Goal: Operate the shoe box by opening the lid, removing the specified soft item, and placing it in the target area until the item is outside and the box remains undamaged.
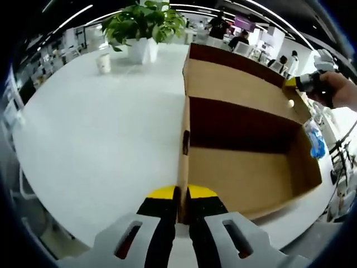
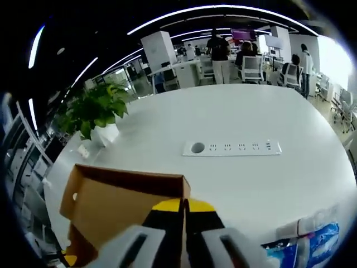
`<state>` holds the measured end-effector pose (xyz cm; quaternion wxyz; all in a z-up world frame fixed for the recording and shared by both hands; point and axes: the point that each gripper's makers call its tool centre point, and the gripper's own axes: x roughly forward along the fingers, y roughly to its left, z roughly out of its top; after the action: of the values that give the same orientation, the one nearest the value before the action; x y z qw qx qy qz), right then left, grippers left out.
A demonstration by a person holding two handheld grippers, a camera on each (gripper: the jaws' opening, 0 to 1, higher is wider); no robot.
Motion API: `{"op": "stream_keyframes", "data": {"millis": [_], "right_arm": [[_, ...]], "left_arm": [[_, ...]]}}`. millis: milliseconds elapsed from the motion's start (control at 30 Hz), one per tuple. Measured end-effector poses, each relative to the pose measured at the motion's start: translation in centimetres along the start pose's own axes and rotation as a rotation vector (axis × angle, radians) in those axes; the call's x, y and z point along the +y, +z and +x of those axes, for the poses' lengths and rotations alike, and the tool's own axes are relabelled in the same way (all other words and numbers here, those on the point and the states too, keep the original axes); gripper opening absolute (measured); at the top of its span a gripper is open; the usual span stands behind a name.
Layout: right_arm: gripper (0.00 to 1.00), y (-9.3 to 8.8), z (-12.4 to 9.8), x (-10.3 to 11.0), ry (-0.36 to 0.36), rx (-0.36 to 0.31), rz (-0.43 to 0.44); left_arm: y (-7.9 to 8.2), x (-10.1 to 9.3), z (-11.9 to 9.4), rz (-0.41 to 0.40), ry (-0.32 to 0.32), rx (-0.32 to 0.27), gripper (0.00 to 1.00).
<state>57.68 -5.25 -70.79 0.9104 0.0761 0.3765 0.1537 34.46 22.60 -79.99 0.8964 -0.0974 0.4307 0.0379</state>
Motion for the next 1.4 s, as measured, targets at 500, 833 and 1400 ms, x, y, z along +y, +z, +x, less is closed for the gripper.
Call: {"op": "stream_keyframes", "data": {"millis": [500, 833, 1400], "right_arm": [[0.0, 2.4, -2.5, 1.4, 0.037, -0.08, -0.075], [0.0, 2.8, -3.0, 1.5, 0.045, -0.095, -0.084], [0.0, 2.1, -6.9, 3.6, 0.082, -0.15, -0.158]], "left_arm": [[-0.1, -0.2, -0.3, -0.048, -0.008, -0.014, 0.04], [-0.1, -0.4, -0.7, -0.056, -0.011, -0.02, 0.04], [-0.1, -0.4, -0.9, -0.093, -0.014, -0.026, 0.05]]}}
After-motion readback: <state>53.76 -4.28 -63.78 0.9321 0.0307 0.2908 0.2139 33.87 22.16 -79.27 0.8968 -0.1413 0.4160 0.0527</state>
